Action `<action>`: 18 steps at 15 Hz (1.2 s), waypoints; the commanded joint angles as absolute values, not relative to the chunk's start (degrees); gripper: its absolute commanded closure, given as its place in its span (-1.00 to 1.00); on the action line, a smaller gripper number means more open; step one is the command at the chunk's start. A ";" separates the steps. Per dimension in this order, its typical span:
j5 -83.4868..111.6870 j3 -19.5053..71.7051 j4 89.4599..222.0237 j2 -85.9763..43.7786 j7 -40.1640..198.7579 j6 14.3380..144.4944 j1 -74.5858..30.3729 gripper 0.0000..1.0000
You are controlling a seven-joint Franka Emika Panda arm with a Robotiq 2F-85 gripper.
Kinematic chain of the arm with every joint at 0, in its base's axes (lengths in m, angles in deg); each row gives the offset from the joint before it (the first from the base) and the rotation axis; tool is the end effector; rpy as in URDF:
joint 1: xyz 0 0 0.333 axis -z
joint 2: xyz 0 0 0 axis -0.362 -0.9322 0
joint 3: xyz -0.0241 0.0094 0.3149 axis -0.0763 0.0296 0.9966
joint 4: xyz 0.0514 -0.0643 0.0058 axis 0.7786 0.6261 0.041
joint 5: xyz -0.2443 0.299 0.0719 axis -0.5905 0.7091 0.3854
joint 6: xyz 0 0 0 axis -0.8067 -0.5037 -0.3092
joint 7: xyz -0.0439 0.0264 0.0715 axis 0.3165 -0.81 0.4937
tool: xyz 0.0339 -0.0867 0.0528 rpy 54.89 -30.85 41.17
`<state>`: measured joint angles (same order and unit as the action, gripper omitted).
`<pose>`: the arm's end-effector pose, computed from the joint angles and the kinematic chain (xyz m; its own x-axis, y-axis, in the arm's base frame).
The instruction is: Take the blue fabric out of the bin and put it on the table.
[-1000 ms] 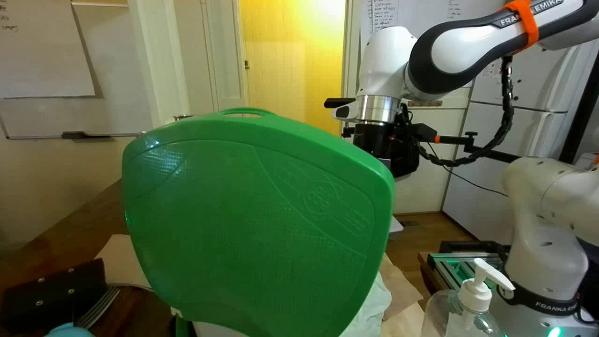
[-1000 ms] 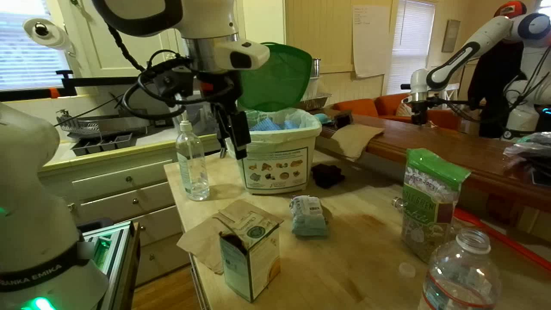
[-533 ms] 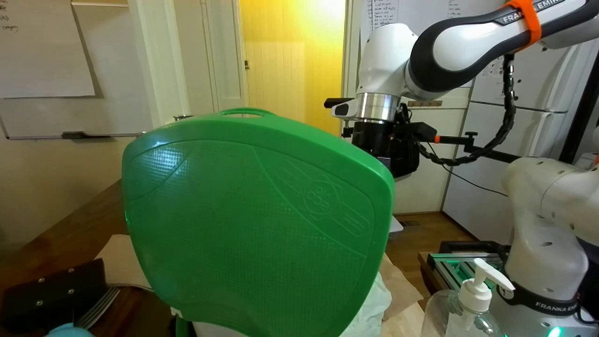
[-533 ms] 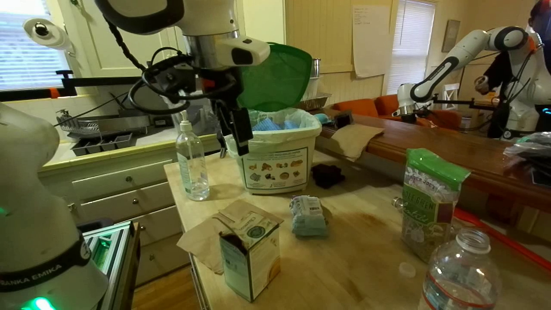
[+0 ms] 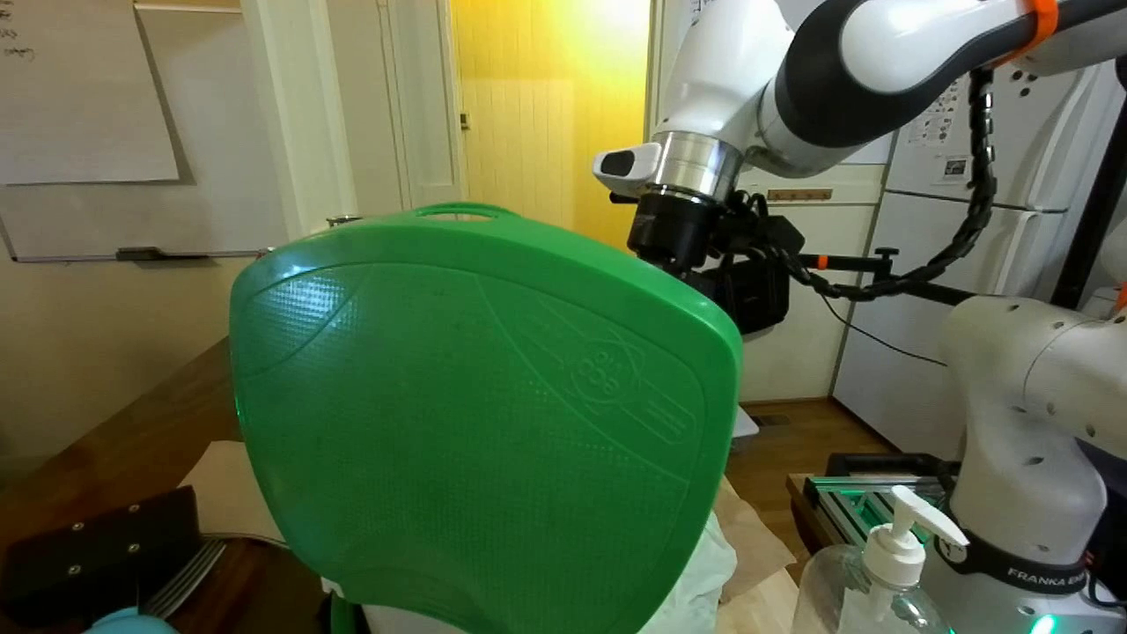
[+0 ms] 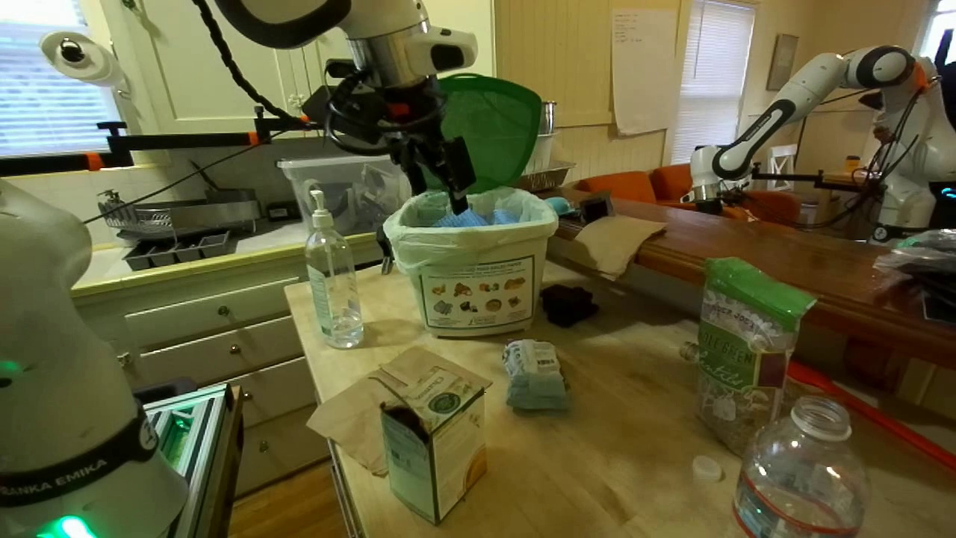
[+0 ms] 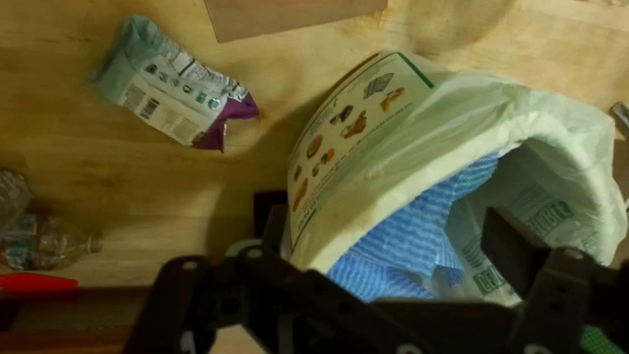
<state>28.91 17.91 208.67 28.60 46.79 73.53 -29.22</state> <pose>0.3983 -0.0280 0.4927 0.8932 0.2706 0.3591 0.3418 -0.9275 -0.1512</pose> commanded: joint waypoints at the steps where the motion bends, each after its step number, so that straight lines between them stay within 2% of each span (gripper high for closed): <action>1: 33.53 17.04 207.82 24.76 41.36 76.65 -32.98 -1.00; 14: 44.96 18.05 208.85 18.79 22.31 84.07 -37.55 -1.00; 18: 48.08 18.75 209.77 18.21 18.48 90.25 -37.77 -1.00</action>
